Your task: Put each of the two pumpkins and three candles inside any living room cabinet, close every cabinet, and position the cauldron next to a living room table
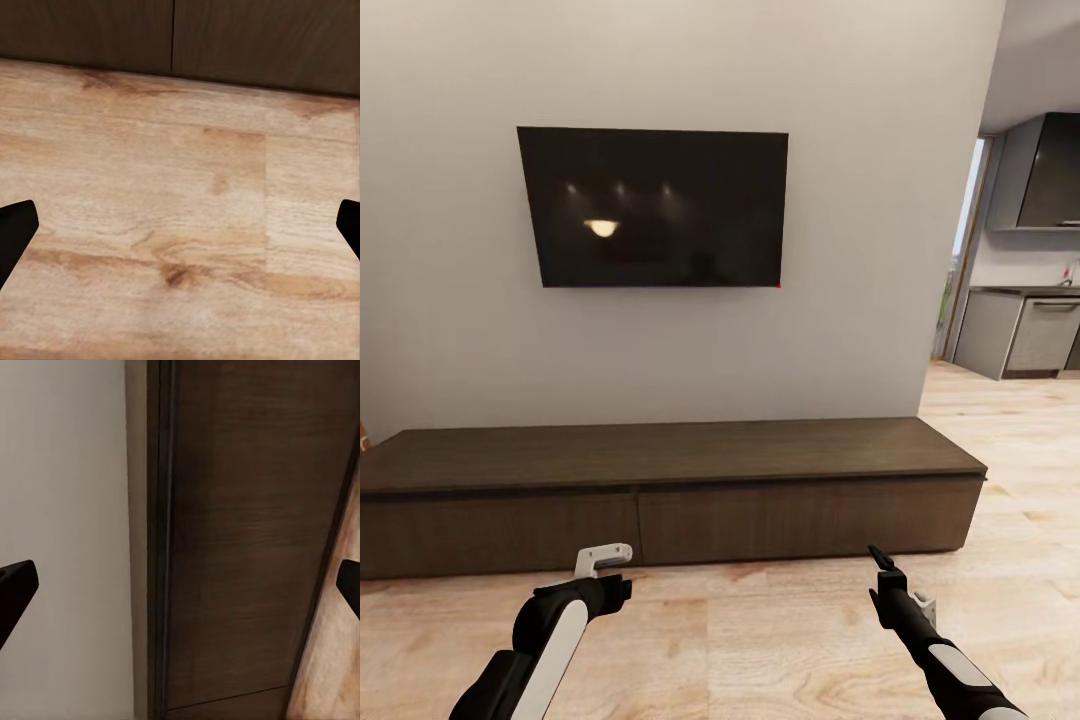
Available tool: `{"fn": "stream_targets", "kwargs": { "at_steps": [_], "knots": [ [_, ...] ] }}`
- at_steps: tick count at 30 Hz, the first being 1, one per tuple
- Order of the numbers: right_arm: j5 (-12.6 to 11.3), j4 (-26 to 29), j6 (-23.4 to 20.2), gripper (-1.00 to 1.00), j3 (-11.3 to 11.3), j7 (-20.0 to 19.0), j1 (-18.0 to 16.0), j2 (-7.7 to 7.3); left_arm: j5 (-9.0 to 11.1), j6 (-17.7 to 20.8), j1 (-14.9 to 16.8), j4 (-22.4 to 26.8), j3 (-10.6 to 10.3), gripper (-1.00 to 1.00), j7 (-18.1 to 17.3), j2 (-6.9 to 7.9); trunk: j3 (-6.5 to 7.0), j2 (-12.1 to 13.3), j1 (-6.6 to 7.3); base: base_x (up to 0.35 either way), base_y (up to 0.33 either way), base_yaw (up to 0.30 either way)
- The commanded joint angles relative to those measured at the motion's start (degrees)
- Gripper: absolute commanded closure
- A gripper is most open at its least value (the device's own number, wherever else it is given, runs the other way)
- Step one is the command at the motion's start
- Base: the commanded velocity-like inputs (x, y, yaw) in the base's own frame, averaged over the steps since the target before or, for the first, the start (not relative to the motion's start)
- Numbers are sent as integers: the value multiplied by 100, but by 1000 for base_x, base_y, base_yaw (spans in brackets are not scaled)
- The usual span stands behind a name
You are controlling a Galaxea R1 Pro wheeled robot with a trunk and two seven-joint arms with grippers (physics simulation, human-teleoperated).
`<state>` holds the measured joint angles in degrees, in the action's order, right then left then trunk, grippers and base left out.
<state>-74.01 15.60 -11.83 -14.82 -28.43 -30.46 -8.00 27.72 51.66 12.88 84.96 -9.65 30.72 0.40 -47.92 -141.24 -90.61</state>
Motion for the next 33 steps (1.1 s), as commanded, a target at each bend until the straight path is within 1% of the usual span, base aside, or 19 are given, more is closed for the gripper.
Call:
{"fn": "stream_targets", "kwargs": {
  "at_steps": [1,6,9,33],
  "knots": [
    [-52,-2,-56,-100,-22,-14,-4,0,57,11,4,6,-10,-100,57,4,-6,-3,1,0,0,0],
    [-52,-4,-56,-100,-23,-14,-4,0,61,10,4,12,-10,-100,60,4,-6,-3,1,20,0,0],
    [-52,-4,-56,-100,-27,-14,-4,0,59,10,4,12,-10,-100,64,4,-6,-3,1,195,0,0],
    [-52,-5,-56,-100,-21,-14,-4,-9,58,10,4,12,-10,-100,62,4,-6,-3,1,285,0,0]
  ]
}}
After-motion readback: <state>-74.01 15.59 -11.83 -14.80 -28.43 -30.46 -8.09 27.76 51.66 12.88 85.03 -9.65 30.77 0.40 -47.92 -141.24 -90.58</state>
